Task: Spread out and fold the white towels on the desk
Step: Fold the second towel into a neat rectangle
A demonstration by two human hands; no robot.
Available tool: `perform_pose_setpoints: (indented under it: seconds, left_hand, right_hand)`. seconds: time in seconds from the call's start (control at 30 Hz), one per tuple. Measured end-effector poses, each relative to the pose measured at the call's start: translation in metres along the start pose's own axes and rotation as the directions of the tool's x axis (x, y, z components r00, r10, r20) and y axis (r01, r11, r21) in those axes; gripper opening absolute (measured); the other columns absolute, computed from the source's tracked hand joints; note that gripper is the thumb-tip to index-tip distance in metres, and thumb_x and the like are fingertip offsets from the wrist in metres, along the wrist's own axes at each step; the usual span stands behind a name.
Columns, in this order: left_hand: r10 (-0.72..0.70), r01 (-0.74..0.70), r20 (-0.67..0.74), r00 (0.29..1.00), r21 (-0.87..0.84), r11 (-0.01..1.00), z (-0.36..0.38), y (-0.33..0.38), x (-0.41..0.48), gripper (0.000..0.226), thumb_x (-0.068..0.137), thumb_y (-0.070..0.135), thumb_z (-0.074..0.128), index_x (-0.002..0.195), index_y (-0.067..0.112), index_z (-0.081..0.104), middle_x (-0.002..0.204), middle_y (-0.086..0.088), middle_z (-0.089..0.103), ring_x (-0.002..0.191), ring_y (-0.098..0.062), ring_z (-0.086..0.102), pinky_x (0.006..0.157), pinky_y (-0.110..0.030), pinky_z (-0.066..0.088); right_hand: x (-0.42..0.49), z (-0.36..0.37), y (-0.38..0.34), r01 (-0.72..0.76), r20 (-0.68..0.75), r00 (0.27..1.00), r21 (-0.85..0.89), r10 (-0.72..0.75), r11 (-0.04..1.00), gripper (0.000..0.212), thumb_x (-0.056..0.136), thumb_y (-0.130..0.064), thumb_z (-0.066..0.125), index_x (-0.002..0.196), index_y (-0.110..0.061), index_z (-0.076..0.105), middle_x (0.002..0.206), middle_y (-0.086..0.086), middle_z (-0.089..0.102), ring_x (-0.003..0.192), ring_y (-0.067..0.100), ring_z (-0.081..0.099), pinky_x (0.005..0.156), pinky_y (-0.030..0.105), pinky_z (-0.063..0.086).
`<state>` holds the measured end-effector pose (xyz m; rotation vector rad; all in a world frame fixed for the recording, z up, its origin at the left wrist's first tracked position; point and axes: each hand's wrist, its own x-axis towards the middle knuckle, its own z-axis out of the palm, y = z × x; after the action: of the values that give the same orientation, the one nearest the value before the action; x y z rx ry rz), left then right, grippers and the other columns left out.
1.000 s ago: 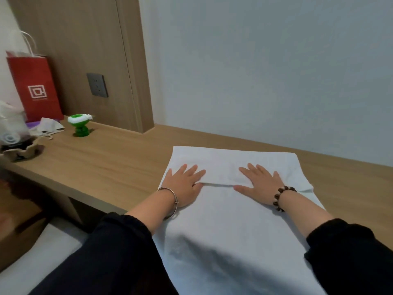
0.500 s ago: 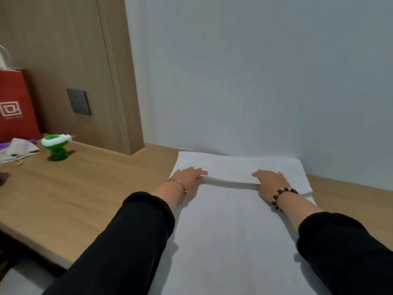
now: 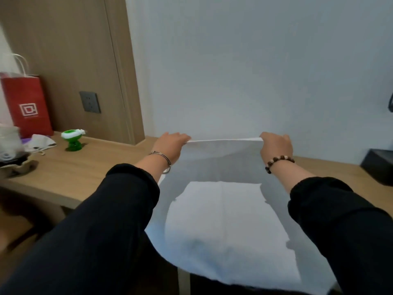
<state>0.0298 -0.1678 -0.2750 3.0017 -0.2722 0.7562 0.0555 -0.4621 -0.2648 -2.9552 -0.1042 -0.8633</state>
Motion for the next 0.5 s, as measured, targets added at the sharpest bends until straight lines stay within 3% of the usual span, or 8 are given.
perform_pose_setpoints:
  seconds: [0.1, 0.17, 0.27, 0.33, 0.4, 0.43, 0.5]
  left_hand:
    - [0.078, -0.075, -0.045, 0.996, 0.077, 0.994, -0.021, 0.017, -0.038, 0.045, 0.091, -0.007, 0.039, 0.121, 0.022, 0.055, 0.113, -0.001, 0.06, 0.098, -0.024, 0.052, 0.077, -0.026, 0.023]
    - [-0.011, 0.006, 0.063, 0.998, 0.075, 0.997, -0.031, 0.028, -0.063, 0.041, 0.089, -0.004, 0.039, 0.113, 0.022, 0.059, 0.107, -0.005, 0.063, 0.096, -0.028, 0.054, 0.068, -0.025, 0.023]
    - [-0.111, 0.074, 0.4, 0.91, 0.106, 0.992, -0.03, 0.045, -0.1, 0.045, 0.094, 0.009, 0.038, 0.132, 0.03, 0.05, 0.13, -0.004, 0.055, 0.119, -0.026, 0.05, 0.089, -0.032, 0.039]
    - [-0.055, 0.014, 0.554, 0.83, 0.078, 0.997, -0.02, 0.057, -0.123, 0.049, 0.099, 0.032, 0.039, 0.146, 0.033, 0.026, 0.151, 0.001, 0.032, 0.137, -0.023, 0.03, 0.108, -0.041, 0.026]
    - [-0.003, -0.003, 0.63, 0.777, 0.009, 1.0, -0.006, 0.067, -0.14, 0.063, 0.096, 0.052, 0.037, 0.15, 0.033, 0.01, 0.157, 0.003, 0.014, 0.143, -0.025, 0.015, 0.113, -0.047, 0.018]
    - [0.006, -0.008, 0.64, 0.769, 0.001, 1.0, 0.002, 0.07, -0.146, 0.065, 0.095, 0.056, 0.034, 0.15, 0.033, 0.007, 0.158, 0.002, 0.009, 0.144, -0.026, 0.011, 0.113, -0.049, 0.017]
    - [-0.004, -0.001, 0.617, 0.787, 0.007, 1.0, 0.015, 0.072, -0.151, 0.063, 0.095, 0.059, 0.026, 0.149, 0.034, 0.006, 0.159, 0.001, 0.002, 0.145, -0.028, 0.004, 0.113, -0.053, 0.014]
  right_hand:
    - [-0.037, -0.016, 0.008, 0.008, -0.044, 0.999, 0.04, -0.007, 0.999, 0.031, 0.082, 0.005, 0.041, 0.094, -0.014, 0.062, 0.089, 0.007, 0.066, 0.085, 0.028, 0.06, 0.103, 0.037, 0.024]
    - [-0.065, -0.024, 0.012, 0.003, -0.018, 1.0, 0.04, -0.002, 0.999, 0.032, 0.081, 0.004, 0.043, 0.098, -0.016, 0.062, 0.094, 0.007, 0.067, 0.092, 0.027, 0.061, 0.105, 0.038, 0.022]
    - [-0.109, -0.024, 0.019, 0.075, 0.218, 0.973, 0.002, -0.073, 0.997, 0.039, 0.087, -0.009, 0.046, 0.122, -0.021, 0.057, 0.121, 0.007, 0.061, 0.119, 0.024, 0.05, 0.112, 0.044, 0.017]
    - [-0.138, -0.016, 0.023, 0.179, 0.456, 0.872, 0.041, -0.178, 0.983, 0.053, 0.093, -0.033, 0.046, 0.144, -0.024, 0.033, 0.15, 0.007, 0.033, 0.14, 0.024, 0.024, 0.113, 0.05, 0.012]
    - [-0.159, -0.003, 0.025, 0.247, 0.611, 0.741, 0.138, -0.279, 0.959, 0.068, 0.094, -0.052, 0.039, 0.151, -0.029, 0.009, 0.16, 0.002, 0.003, 0.146, 0.025, 0.001, 0.113, 0.055, 0.006]
    - [-0.166, 0.005, 0.025, 0.239, 0.643, 0.706, 0.179, -0.297, 0.954, 0.068, 0.095, -0.056, 0.033, 0.151, -0.031, 0.004, 0.16, 0.0, -0.003, 0.146, 0.025, -0.003, 0.113, 0.056, 0.004]
    - [-0.171, 0.017, 0.027, 0.198, 0.644, 0.707, 0.215, -0.292, 0.956, 0.065, 0.095, -0.06, 0.024, 0.151, -0.035, 0.003, 0.16, -0.003, -0.006, 0.146, 0.022, -0.005, 0.113, 0.056, 0.001]
